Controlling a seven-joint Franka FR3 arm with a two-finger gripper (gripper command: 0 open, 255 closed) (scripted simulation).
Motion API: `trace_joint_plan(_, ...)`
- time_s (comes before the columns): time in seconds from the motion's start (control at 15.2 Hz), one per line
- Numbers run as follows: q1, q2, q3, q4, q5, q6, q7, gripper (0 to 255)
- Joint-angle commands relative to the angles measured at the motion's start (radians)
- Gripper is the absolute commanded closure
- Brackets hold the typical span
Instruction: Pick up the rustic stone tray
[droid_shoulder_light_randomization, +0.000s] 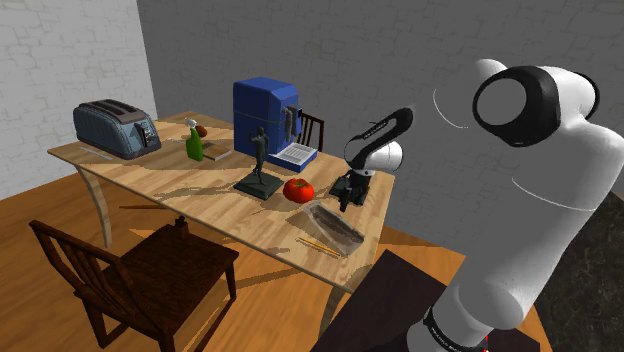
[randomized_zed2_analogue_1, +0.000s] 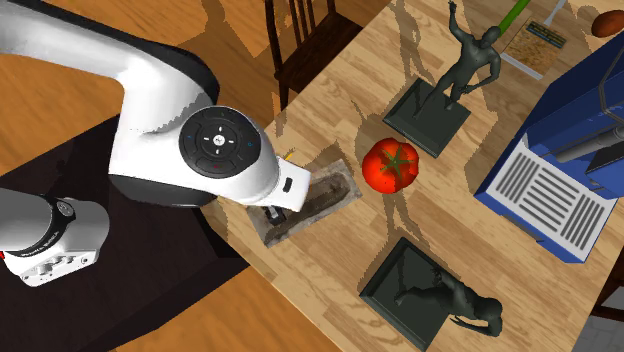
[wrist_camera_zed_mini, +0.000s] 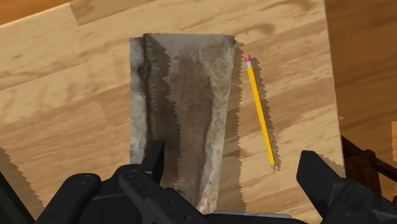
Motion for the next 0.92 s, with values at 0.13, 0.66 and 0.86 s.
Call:
trace_joint_plan(0.13, -0.046, 0.175, 0.014, 0.098, 0.127, 0.047, -0.137, 0)
trace_joint_plan(0.66, -0.173, 0.460, 0.089, 0.319, 0.270, 0.078, -0.293, 0)
trace_joint_plan(0.86, -0.186, 0.496, 0.106, 0.330, 0.291, 0.103, -0.310, 0)
